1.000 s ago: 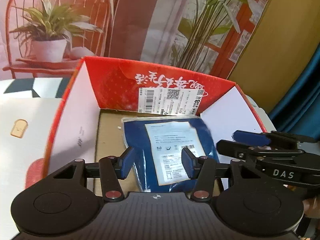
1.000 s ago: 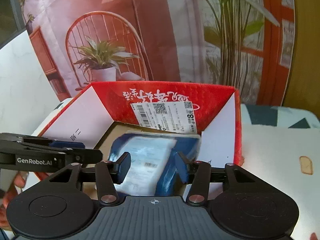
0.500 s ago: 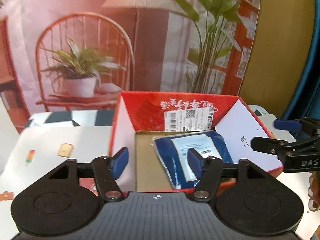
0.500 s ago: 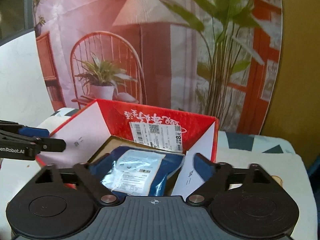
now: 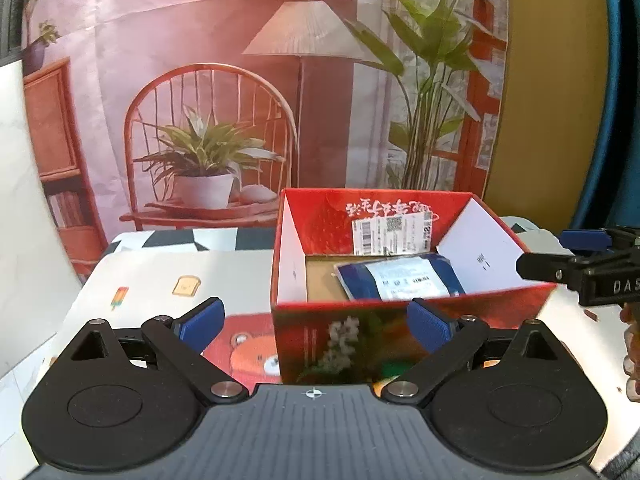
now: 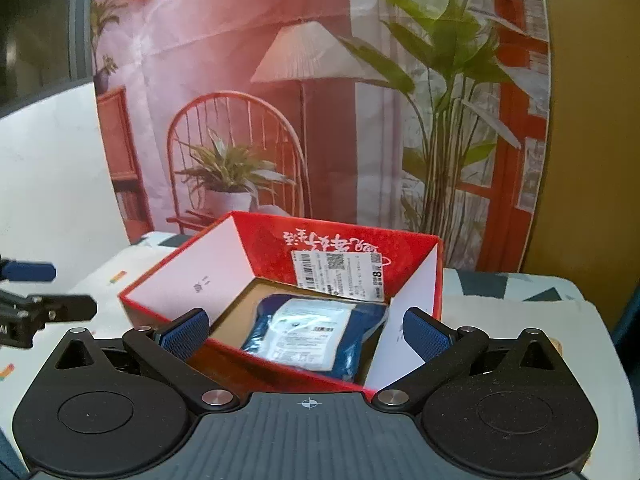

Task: Organize soft objects
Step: 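Lower the blue package into the box and open both grippers, then close the left gripper on the grey knit cloth while the right gripper grasps it, then lift the grey cloth with both grippers and carry it over the box, then lower the grey cloth into the box and open both grippers, then move both grippers down to the black eye mask beside the pillow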

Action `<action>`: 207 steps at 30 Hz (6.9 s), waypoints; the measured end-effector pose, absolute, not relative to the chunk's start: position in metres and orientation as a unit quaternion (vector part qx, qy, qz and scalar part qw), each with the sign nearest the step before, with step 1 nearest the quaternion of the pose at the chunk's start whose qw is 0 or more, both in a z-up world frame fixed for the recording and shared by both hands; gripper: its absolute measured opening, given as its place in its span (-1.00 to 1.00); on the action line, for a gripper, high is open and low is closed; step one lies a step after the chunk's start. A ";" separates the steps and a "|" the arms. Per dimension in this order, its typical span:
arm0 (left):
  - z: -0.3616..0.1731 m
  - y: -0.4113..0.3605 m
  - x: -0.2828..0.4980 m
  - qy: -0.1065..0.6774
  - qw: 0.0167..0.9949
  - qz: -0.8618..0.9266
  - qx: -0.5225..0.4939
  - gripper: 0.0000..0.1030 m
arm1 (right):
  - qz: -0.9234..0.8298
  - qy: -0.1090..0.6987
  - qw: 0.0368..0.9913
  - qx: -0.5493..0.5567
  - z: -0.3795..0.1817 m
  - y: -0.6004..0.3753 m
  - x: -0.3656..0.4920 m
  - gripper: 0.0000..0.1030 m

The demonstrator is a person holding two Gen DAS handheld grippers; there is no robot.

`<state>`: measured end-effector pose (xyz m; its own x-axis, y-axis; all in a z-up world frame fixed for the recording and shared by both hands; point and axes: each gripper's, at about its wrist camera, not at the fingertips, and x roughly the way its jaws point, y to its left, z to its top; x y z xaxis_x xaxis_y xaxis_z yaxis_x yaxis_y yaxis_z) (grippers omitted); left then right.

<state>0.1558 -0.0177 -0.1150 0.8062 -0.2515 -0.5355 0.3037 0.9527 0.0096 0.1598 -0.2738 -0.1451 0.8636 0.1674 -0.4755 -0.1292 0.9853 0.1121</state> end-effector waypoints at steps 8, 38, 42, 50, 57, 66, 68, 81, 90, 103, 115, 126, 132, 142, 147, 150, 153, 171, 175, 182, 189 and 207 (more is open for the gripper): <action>-0.131 -0.005 0.109 0.291 0.943 -0.158 0.038 0.92 | 0.090 0.253 0.961 0.063 -0.160 -0.270 0.111 0.99; -0.238 0.022 0.100 0.389 0.907 -0.153 -0.049 0.88 | 0.042 0.297 0.950 0.091 -0.276 -0.271 0.053 0.90; -0.239 0.017 0.100 0.389 0.907 -0.155 -0.037 0.76 | 0.050 0.295 0.951 0.082 -0.276 -0.266 0.052 0.88; -0.236 0.014 0.098 0.385 0.908 -0.158 -0.031 -0.11 | 0.065 0.292 0.950 0.091 -0.273 -0.267 0.052 0.66; -0.228 0.015 0.093 0.368 0.918 -0.147 -0.022 -0.44 | 0.066 0.281 0.950 0.114 -0.264 -0.273 0.049 0.21; -0.220 0.018 0.088 0.349 0.926 -0.140 -0.014 -0.52 | 0.081 0.258 0.954 0.126 -0.251 -0.275 0.041 -0.36; -0.220 0.017 0.088 0.348 0.927 -0.140 -0.012 -0.53 | 0.083 0.256 0.955 0.126 -0.251 -0.274 0.041 -0.41; -0.210 0.022 0.083 0.323 0.935 -0.145 -0.020 -0.74 | 0.100 0.245 0.956 0.125 -0.243 -0.272 0.037 -0.70; -0.173 0.027 0.073 0.264 0.953 -0.149 -0.018 -0.78 | 0.115 0.198 0.966 0.116 -0.210 -0.271 0.029 -0.74; -0.098 0.005 0.112 0.207 0.966 -0.151 -0.018 -0.78 | 0.128 0.131 0.978 0.095 -0.131 -0.283 0.077 -0.75; -0.082 -0.020 0.184 0.232 0.961 -0.152 -0.014 -0.78 | 0.111 0.145 0.979 0.087 -0.111 -0.297 0.152 -0.75; -0.096 -0.046 0.238 0.280 0.946 -0.163 0.012 -0.78 | 0.091 0.192 0.975 0.068 -0.122 -0.306 0.207 -0.76; -0.112 -0.056 0.255 0.309 0.935 -0.172 0.033 -0.78 | 0.087 0.225 0.968 0.069 -0.135 -0.309 0.224 -0.76; -0.124 -0.062 0.277 0.336 0.924 -0.176 0.043 -0.78 | 0.092 0.258 0.960 0.064 -0.150 -0.311 0.247 -0.76; -0.133 -0.064 0.287 0.356 0.915 -0.183 0.053 -0.78 | 0.098 0.283 0.952 0.061 -0.157 -0.308 0.259 -0.76; -0.140 -0.069 0.290 0.372 0.906 -0.190 0.068 -0.78 | 0.107 0.303 0.945 0.062 -0.163 -0.305 0.264 -0.76; -0.149 -0.076 0.293 0.388 0.896 -0.200 0.085 -0.78 | 0.114 0.327 0.936 0.056 -0.170 -0.301 0.268 -0.76; -0.153 -0.072 0.292 0.385 0.893 -0.223 0.071 0.24 | 0.091 0.365 0.926 0.036 -0.188 -0.290 0.273 -0.49; -0.139 -0.068 0.281 0.361 0.902 -0.227 0.065 0.38 | 0.069 0.340 0.937 0.029 -0.180 -0.292 0.261 0.08; -0.122 -0.057 0.245 0.314 0.920 -0.225 0.063 0.78 | 0.064 0.279 0.958 0.030 -0.165 -0.292 0.231 0.96; -0.117 -0.036 0.197 0.284 0.934 -0.210 0.053 0.93 | 0.074 0.235 0.968 0.042 -0.164 -0.282 0.191 0.99; -0.195 -0.005 0.094 0.339 0.916 -0.211 0.030 0.93 | 0.083 0.267 0.956 0.088 -0.224 -0.257 0.066 0.99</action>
<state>0.0938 -0.0049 -0.1951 0.6811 -0.3661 -0.6340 0.4066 0.9093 -0.0883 0.0657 -0.2571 -0.2236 0.8438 0.2047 -0.4962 -0.1112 0.9710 0.2115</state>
